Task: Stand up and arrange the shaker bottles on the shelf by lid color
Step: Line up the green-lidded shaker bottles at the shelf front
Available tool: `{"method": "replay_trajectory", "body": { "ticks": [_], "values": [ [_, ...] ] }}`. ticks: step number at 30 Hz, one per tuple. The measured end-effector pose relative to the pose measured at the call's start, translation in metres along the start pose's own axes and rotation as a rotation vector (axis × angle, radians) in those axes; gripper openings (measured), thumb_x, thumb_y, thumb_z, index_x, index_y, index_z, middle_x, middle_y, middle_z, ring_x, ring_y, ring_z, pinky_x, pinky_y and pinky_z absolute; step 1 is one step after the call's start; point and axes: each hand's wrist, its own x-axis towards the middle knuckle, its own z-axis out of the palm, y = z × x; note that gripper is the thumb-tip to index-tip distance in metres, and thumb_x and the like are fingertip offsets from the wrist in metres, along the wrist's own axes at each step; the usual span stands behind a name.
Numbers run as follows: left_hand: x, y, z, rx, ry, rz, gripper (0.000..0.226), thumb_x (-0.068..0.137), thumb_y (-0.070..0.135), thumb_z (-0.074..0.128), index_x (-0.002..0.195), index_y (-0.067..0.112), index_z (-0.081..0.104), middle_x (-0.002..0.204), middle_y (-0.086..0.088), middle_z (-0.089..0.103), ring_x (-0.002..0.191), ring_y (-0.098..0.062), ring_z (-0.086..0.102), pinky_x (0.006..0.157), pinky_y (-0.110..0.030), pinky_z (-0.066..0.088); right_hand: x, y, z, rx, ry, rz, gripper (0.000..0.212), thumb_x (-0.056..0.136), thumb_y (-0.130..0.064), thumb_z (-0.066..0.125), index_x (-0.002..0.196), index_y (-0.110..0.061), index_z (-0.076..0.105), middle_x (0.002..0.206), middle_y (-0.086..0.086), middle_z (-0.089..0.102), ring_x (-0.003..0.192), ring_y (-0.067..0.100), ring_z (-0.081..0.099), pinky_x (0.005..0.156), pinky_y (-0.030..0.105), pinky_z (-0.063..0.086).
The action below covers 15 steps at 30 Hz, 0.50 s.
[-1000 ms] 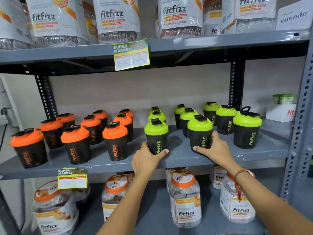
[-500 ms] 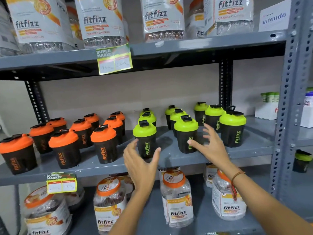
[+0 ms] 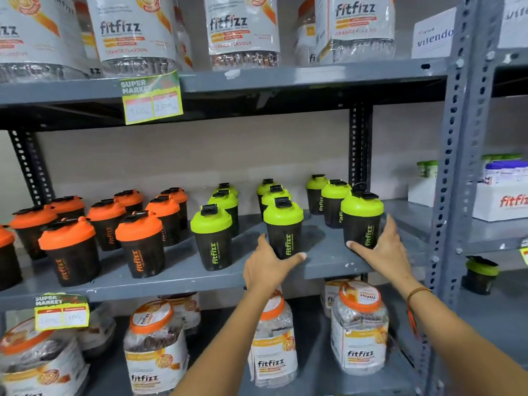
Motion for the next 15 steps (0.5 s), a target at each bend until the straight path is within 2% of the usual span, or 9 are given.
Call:
{"method": "replay_trajectory", "body": {
  "ticks": [2, 5, 10, 15],
  "values": [
    [0.0037, 0.0015, 0.0012, 0.012, 0.01, -0.033, 0.088, 0.056, 0.076, 0.067, 0.126, 0.027, 0.043, 0.118, 0.0, 0.066, 0.11, -0.029, 0.061, 0.076, -0.036, 0.046, 0.0035, 0.001, -0.0004, -0.009, -0.018, -0.002, 0.099, 0.063, -0.062, 0.077, 0.138, -0.022, 0.028, 0.133, 0.014, 0.059, 0.118, 0.04, 0.058, 0.089, 0.051, 0.049],
    [0.0044, 0.0015, 0.0031, 0.03, 0.047, -0.035, 0.077, 0.058, 0.074, 0.066, 0.119, 0.029, 0.049, 0.112, 0.002, 0.068, 0.106, -0.026, 0.063, 0.074, -0.035, 0.046, 0.0032, 0.0013, 0.0011, -0.024, 0.004, -0.01, 0.078, 0.062, -0.066, 0.073, 0.118, -0.024, 0.038, 0.113, 0.014, 0.068, 0.104, 0.041, 0.064, 0.081, 0.05, 0.053],
    [0.0035, 0.0017, 0.0067, 0.043, 0.092, -0.035, 0.076, 0.055, 0.076, 0.064, 0.116, 0.031, 0.052, 0.108, 0.004, 0.07, 0.103, -0.026, 0.064, 0.068, -0.033, 0.042, 0.0029, 0.0026, 0.0034, -0.015, 0.026, -0.034, 0.078, 0.065, -0.062, 0.076, 0.121, -0.023, 0.039, 0.112, 0.013, 0.068, 0.104, 0.041, 0.063, 0.083, 0.05, 0.053],
    [0.0034, 0.0024, 0.0081, 0.049, 0.093, -0.025, 0.076, 0.057, 0.076, 0.063, 0.117, 0.031, 0.051, 0.107, 0.005, 0.07, 0.102, -0.025, 0.065, 0.069, -0.033, 0.046, 0.0027, 0.003, 0.0029, -0.02, 0.03, -0.038, 0.073, 0.065, -0.065, 0.075, 0.113, -0.024, 0.039, 0.108, 0.012, 0.069, 0.101, 0.041, 0.064, 0.082, 0.05, 0.053]
  ]
}}
